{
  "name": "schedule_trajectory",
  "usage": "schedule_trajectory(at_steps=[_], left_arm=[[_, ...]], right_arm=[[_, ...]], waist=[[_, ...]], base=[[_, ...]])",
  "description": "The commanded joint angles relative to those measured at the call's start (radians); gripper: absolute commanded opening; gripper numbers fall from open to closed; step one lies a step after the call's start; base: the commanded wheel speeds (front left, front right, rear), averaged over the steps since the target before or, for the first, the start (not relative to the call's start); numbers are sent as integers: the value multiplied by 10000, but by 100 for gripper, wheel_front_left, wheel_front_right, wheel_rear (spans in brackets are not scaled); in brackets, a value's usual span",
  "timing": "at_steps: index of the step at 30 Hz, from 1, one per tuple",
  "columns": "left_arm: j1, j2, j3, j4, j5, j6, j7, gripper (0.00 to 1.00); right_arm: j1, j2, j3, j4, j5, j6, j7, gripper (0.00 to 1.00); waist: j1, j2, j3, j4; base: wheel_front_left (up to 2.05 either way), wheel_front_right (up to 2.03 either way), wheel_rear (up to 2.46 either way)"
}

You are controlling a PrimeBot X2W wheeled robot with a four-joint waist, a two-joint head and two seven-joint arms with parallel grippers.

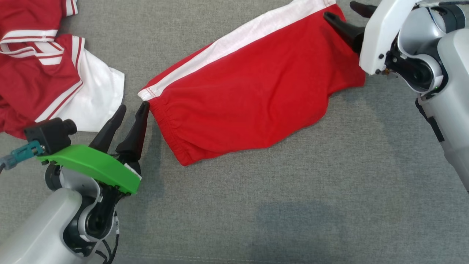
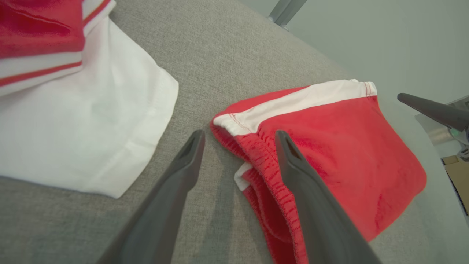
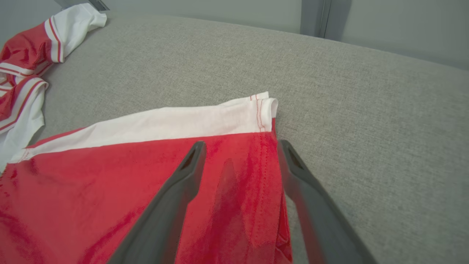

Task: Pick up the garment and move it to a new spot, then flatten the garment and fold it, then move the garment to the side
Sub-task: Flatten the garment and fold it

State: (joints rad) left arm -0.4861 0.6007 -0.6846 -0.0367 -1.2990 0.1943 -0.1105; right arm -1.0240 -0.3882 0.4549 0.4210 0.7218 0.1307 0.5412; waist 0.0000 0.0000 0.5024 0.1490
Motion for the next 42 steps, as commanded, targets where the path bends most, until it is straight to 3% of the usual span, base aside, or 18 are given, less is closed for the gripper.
schedule_trajectory(at_steps=[1, 8, 16, 19, 24, 25, 26, 34, 42], left_arm=[[193, 132, -18, -90, 278, 119, -212, 100], [382, 467, -85, -553, 1705, 397, -1172, 100], [221, -256, 369, -156, 2983, -372, -1550, 100], [252, -635, 772, 47, 3683, -702, -1546, 100], [640, -1274, 1450, 516, 4525, -1306, -1543, 100], [706, -1398, 1583, 630, 4640, -1413, -1544, 100], [786, -1499, 1686, 732, 4719, -1511, -1544, 100], [1417, -1920, 2163, 1409, 5346, -2216, -1546, 100], [2252, -2005, 2300, 1889, 5641, -2389, -1545, 100]], right_arm=[[277, -150, -16, -195, -27, 0, 240, 100], [983, -258, -515, -860, -1266, 0, 1122, 100], [1236, 698, -1386, -188, -2978, 0, 1159, 100], [1318, 782, -1563, 195, -3533, 0, 1122, 100], [1751, 1244, -1886, 730, -3676, 3, 1319, 100], [1840, 1373, -1987, 766, -3541, 8, 1347, 80], [1891, 1461, -2067, 785, -3439, 25, 1384, 0], [2276, 1672, -2883, 295, -2189, 0, 1653, 0], [3493, 1658, -3859, -615, -1332, 0, 1826, 0]], waist=[[0, 0, -559, -279], [0, 0, -347, -28], [0, 0, 303, 635], [0, 0, 329, 857], [0, 0, 184, 1008], [0, 0, 136, 1006], [0, 0, 78, 989], [0, 0, -689, 512], [0, 0, -1792, -94]], base=[[0, 0, 0], [0, 0, 0], [0, 0, 0], [0, 0, 0], [0, 0, 0], [0, 0, 0], [0, 0, 0], [0, 0, 0], [0, 0, 0]])
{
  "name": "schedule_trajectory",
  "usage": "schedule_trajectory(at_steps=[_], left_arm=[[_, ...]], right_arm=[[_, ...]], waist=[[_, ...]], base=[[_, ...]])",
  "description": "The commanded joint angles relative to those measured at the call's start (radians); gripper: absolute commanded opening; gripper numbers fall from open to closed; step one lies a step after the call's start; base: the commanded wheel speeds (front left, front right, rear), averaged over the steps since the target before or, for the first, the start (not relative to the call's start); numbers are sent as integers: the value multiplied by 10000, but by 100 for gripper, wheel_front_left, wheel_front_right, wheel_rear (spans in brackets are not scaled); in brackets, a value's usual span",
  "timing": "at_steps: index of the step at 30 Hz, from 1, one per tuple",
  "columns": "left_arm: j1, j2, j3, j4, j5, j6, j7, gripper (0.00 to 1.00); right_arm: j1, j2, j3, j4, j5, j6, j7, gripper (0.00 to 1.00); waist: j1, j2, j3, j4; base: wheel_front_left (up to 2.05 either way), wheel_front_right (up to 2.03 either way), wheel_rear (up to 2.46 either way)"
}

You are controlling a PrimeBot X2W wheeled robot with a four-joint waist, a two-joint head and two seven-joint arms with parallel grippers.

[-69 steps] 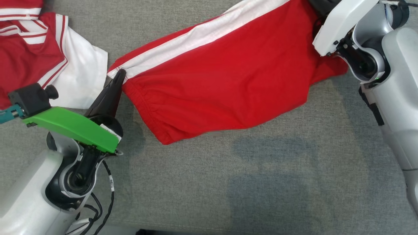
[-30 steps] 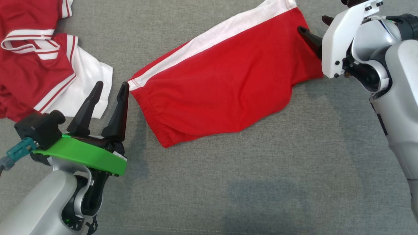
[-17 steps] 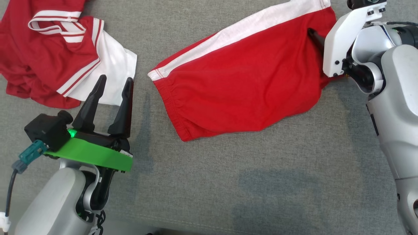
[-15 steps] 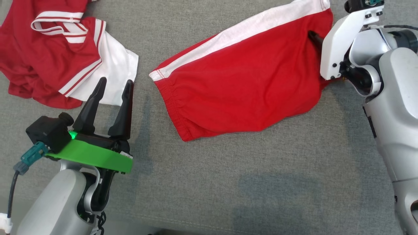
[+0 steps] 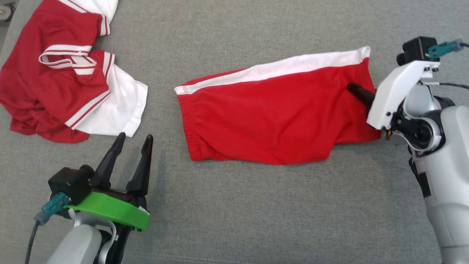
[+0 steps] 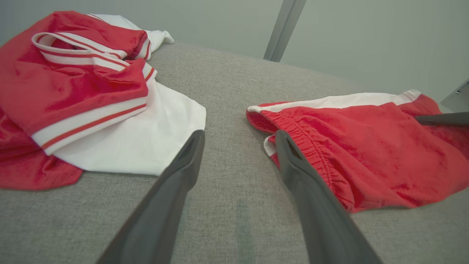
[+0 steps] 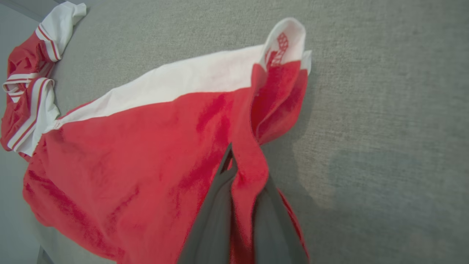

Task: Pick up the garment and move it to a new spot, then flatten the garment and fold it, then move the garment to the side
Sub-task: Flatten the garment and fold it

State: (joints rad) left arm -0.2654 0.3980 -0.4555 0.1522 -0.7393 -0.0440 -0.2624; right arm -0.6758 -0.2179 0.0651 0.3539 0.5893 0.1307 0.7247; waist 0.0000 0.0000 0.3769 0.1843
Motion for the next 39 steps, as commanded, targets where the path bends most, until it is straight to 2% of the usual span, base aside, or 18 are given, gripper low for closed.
schedule_trajectory(at_steps=[1, 6, 7, 13, 18, 21, 26, 32, 36, 39], left_arm=[[184, -7, 28, 20, 91, -22, -27, 100], [824, -179, 146, 113, 254, -70, -27, 100], [1037, -248, 149, 127, 322, -94, -27, 100], [1421, -328, 30, 92, 491, -188, -27, 100], [1442, -199, 3, -117, 589, -266, -27, 100], [1317, -82, 6, -307, 684, -333, -27, 100], [1441, -114, 196, -468, 755, -301, -26, 100], [1484, -205, 232, -423, 881, -178, -17, 100], [1290, -255, 274, -336, 866, -88, -15, 100], [1182, -274, 262, -249, 864, -111, -17, 100]], right_arm=[[261, -91, -109, -57, 52, 0, 41, 0], [1470, -83, -1074, -476, 317, 0, 194, 0], [1894, -79, -1589, -570, 345, 0, 215, 0], [2843, -81, -3221, -577, -25, 0, 272, 0], [3085, 107, -4866, -765, -738, 2, 164, 0], [2665, 306, -5529, -1039, -1007, 2, 5, 0], [2087, 1221, -5198, -2195, -306, 2, 313, 0], [2157, 1635, -3090, -3115, 459, 2, 728, 0], [2361, 1658, -1634, -3016, 567, 2, 239, 0], [2263, 1657, -727, -2406, 619, 2, -558, 0]], waist=[[0, 0, -683, -513], [0, 0, -1302, -794], [0, 0, -1477, -867], [0, 0, -1710, -998], [0, 0, -1421, -1054], [0, 0, -1209, -1075], [0, 0, -1148, -1231], [0, 0, -1181, -1375], [0, 0, -1110, -1369], [0, 0, -1058, -1346]], base=[[0, 0, 0], [0, 0, 0], [0, 0, 0], [0, 0, 0], [0, 0, 0], [0, 0, 0], [0, 0, 0], [0, 0, 0], [0, 0, 0], [0, 0, 0]])
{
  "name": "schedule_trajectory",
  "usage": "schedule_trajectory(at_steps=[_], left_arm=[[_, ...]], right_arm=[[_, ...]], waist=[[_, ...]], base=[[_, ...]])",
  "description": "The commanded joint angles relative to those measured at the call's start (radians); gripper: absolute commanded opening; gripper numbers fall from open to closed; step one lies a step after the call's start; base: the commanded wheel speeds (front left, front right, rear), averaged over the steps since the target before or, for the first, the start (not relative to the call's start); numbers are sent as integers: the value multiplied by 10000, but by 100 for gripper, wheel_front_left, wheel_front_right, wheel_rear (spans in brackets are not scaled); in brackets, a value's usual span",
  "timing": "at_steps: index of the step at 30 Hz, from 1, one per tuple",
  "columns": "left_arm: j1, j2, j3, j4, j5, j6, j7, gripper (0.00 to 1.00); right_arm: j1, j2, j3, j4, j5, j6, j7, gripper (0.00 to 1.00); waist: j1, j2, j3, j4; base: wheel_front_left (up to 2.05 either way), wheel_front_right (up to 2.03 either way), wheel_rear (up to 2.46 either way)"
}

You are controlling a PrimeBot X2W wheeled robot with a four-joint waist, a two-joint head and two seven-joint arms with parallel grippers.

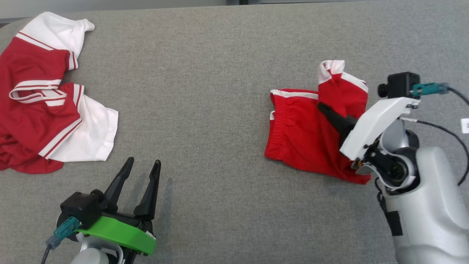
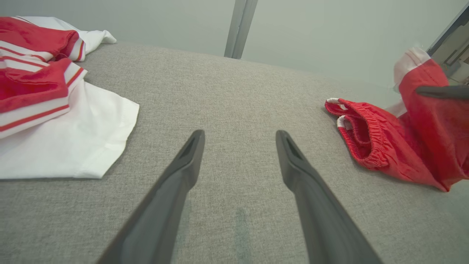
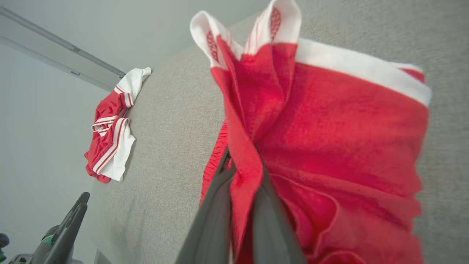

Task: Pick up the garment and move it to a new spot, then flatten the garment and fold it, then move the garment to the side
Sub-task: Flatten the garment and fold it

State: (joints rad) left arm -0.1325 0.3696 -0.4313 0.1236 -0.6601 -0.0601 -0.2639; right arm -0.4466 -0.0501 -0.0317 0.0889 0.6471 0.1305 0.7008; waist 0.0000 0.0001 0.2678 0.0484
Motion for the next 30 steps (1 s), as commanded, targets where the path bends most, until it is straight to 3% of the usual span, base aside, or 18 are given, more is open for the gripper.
schedule_trajectory(at_steps=[1, 11, 16, 17, 18, 19, 25, 30], left_arm=[[-192, -5, 16, 64, 69, 31, 0, 100], [-456, -282, -172, 418, 115, -113, -2, 100], [-395, -446, -250, 631, 114, -156, -2, 100], [-368, -466, -246, 667, 118, -165, -2, 100], [-328, -478, -218, 698, 108, -160, -2, 100], [-291, -483, -188, 739, 96, -158, -2, 100], [-36, -555, 38, 837, 25, -85, -2, 100], [308, -627, 214, 822, -37, 28, -2, 100]], right_arm=[[-146, -26, 523, 523, 25, 4, -618, 0], [-1641, -18, 2384, 3607, 673, 4, -2929, 0], [-2248, -11, 3431, 4875, 1155, 5, -3457, 0], [-2301, -11, 3646, 5017, 1250, 5, -3535, 15], [-2354, -17, 3815, 5134, 1325, 4, -3605, 53], [-2409, -18, 3977, 5251, 1312, 4, -3683, 100], [-2456, -19, 4599, 5203, 1260, 4, -4177, 100], [-1888, -17, 4376, 4271, 910, 4, -4654, 100]], waist=[[0, -1, 52, 20], [0, -1, 13, 317], [0, -1, -150, 473], [0, -1, -196, 490], [0, -1, -232, 493], [0, -1, -270, 488], [0, -1, -607, 323], [0, -1, -1118, 65]], base=[[0, 0, 0], [0, 0, 0], [0, 0, 0], [0, 0, 0], [0, 0, 0], [0, 0, 0], [0, 0, 0], [0, 0, 0]])
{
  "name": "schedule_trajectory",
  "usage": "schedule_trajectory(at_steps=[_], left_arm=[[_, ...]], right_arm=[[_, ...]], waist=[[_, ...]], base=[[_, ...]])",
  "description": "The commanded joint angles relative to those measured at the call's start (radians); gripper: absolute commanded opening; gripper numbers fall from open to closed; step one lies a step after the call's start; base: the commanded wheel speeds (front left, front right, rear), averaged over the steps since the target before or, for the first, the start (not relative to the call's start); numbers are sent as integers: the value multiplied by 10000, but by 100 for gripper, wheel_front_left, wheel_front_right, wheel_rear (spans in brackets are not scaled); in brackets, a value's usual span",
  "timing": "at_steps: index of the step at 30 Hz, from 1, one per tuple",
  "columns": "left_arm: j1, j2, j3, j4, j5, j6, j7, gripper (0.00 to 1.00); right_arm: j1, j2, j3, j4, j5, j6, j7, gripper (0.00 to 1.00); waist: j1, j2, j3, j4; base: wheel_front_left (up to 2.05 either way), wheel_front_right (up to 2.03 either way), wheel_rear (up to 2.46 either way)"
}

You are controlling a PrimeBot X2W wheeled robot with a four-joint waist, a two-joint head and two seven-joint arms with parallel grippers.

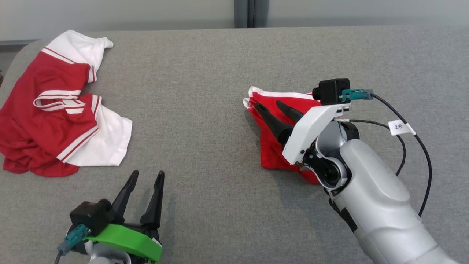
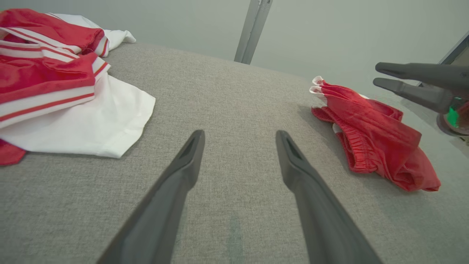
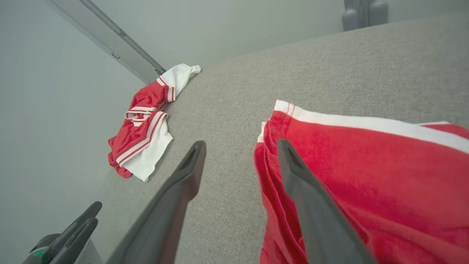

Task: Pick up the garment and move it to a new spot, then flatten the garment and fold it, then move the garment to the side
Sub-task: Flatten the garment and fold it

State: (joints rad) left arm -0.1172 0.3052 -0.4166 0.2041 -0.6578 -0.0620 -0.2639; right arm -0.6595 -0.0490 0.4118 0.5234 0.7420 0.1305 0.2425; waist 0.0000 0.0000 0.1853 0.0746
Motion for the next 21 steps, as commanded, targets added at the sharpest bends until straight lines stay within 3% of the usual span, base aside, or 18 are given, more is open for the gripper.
schedule_trajectory(at_steps=[1, 12, 21], left_arm=[[245, -3, 119, -8, -73, 99, -2, 100], [1148, -175, 801, -371, 123, 447, -2, 100], [1334, -313, 1189, -408, 505, 478, 0, 100]], right_arm=[[407, -36, -207, -365, -227, 4, -141, 100], [3828, -1489, -2818, -4464, -3504, 4, -979, 100], [5711, -1778, -4079, -5473, -5144, 2, -1960, 100]], waist=[[0, 0, -404, -258], [0, 0, -1279, -880], [0, 0, -1548, -1000]], base=[[0, 0, 0], [0, 0, 0], [0, 0, 0]])
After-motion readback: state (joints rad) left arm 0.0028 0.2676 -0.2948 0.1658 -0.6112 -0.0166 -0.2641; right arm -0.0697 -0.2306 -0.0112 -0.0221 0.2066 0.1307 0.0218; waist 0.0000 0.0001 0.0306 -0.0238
